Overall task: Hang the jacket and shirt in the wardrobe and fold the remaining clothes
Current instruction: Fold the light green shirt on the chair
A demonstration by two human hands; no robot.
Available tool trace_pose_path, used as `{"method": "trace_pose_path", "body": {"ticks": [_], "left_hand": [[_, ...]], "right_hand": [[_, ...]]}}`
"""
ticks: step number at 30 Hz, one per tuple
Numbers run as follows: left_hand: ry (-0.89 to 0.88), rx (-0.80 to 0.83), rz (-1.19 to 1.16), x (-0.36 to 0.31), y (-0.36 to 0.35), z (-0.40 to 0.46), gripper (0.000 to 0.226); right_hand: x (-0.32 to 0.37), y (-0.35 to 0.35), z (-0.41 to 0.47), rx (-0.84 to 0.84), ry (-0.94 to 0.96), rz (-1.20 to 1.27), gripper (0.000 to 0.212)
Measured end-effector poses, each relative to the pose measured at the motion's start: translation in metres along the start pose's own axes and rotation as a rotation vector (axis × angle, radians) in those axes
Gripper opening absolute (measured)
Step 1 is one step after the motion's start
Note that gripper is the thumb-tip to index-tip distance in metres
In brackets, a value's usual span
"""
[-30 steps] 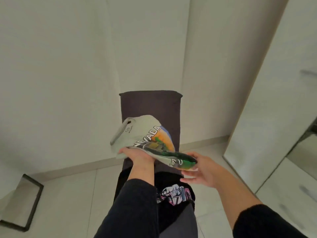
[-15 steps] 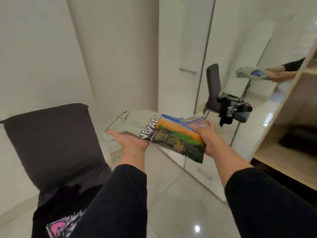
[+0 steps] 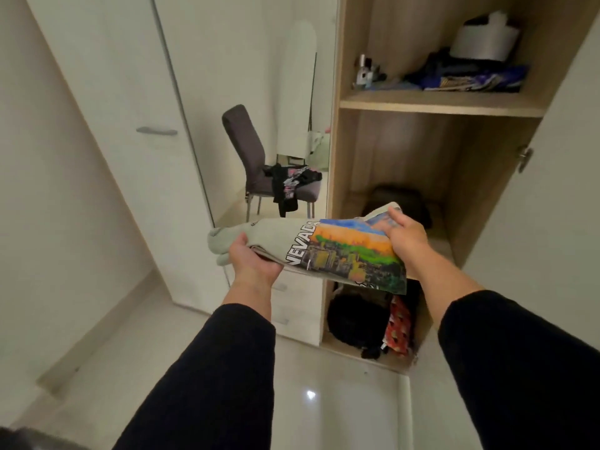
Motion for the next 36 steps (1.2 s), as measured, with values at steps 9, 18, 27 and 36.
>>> {"method": "trace_pose_path", "body": {"ticks": [9,18,27,36], "left_hand": [[0.2,0.004,0.19,0.098,-0.039,0.134,0.047],[0.349,0.08,0.321,0.196,-0.077,0.23,0.047],[0.374,0.119,0.415,0.258,-0.102,0.334,0.049],[0.283,0.125,0.425,0.317,-0.091,0.434,0.048]], "right_hand": [[-0.026,0.061,0.115,-0.261,-0.021,-0.127,0.053],[-0.059,0.127,0.202,-0.411,-0.052,-0.327,0.049],[-0.079,0.145,0.304,-0.369,0.049,-0.434,0.051],[-0.146,0.163,0.41,-0.347,0.088,-0.306,0.054]]}}
Point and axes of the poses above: each hand's wrist, its own z-axis towards the middle knuckle, its own y-axis out of the back of the hand, x = y × z, the point moved 9 cm from there along z, towards the middle knuckle
